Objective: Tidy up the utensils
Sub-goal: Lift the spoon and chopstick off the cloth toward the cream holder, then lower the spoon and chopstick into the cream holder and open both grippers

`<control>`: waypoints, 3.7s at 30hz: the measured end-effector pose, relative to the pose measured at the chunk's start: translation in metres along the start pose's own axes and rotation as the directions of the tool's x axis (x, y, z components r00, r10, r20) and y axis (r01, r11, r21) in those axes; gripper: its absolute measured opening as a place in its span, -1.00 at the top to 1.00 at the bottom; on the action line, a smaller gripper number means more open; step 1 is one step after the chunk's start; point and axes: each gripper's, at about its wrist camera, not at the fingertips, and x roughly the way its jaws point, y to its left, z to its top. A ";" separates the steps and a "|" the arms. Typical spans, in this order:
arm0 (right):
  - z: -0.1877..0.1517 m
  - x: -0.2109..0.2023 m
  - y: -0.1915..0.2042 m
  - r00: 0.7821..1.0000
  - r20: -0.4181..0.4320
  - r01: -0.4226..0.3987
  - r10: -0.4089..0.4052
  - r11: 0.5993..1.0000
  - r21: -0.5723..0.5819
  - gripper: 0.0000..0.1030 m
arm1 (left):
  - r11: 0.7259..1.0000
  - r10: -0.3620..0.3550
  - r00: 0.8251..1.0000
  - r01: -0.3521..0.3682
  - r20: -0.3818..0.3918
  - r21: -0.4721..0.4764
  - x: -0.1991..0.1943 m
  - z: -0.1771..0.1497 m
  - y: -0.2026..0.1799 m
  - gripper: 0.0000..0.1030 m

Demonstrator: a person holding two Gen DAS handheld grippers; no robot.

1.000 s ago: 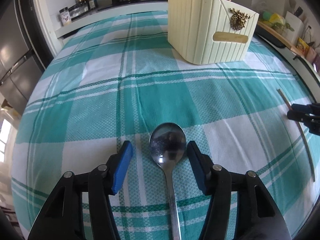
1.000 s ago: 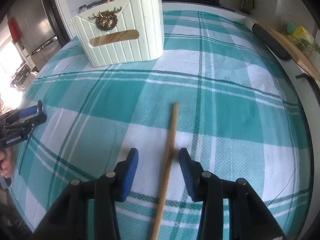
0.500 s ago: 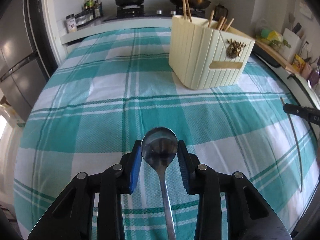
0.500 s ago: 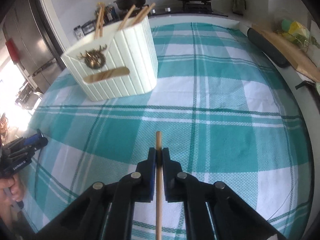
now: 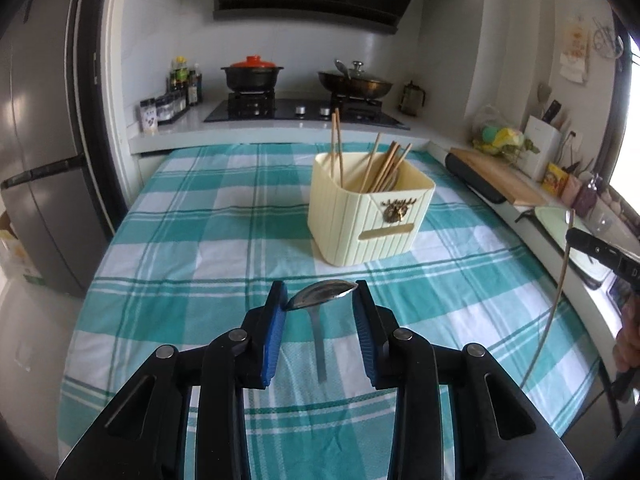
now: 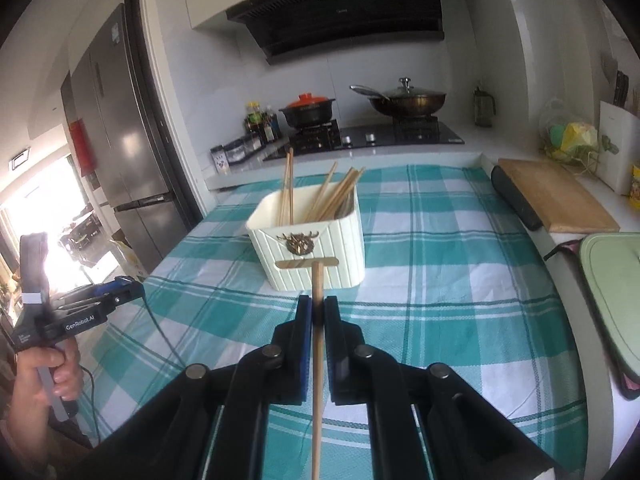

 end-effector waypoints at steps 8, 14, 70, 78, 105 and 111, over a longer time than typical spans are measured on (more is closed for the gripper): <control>0.008 -0.032 0.018 0.994 0.108 0.006 -0.001 0.999 -0.041 0.88 | 0.999 -0.030 1.000 0.030 0.010 -0.016 -0.010 0.014 -0.005 0.96; 0.011 -0.047 0.016 0.990 0.141 0.006 -0.002 0.999 -0.032 0.88 | 1.000 -0.014 0.999 0.013 -0.039 -0.021 0.009 0.004 0.002 0.95; -0.035 -0.057 -0.046 0.998 0.047 0.041 -0.047 0.992 0.120 0.88 | 0.770 -0.411 0.800 0.561 -0.438 0.302 0.146 -0.026 -0.127 0.91; -0.012 -0.045 -0.025 0.998 0.069 0.009 -0.013 0.998 0.066 0.88 | 0.837 -0.510 0.833 0.539 -0.217 0.101 0.079 0.034 -0.069 0.91; 0.035 -0.034 0.054 0.992 0.116 -0.039 0.052 0.993 -0.113 0.88 | 0.873 -0.471 0.881 0.473 0.046 -0.115 0.000 0.071 0.005 0.93; 0.049 -0.026 0.049 0.990 0.125 -0.051 0.064 0.994 -0.099 0.88 | 0.837 -0.498 0.864 0.502 0.076 -0.218 0.002 0.086 0.019 0.94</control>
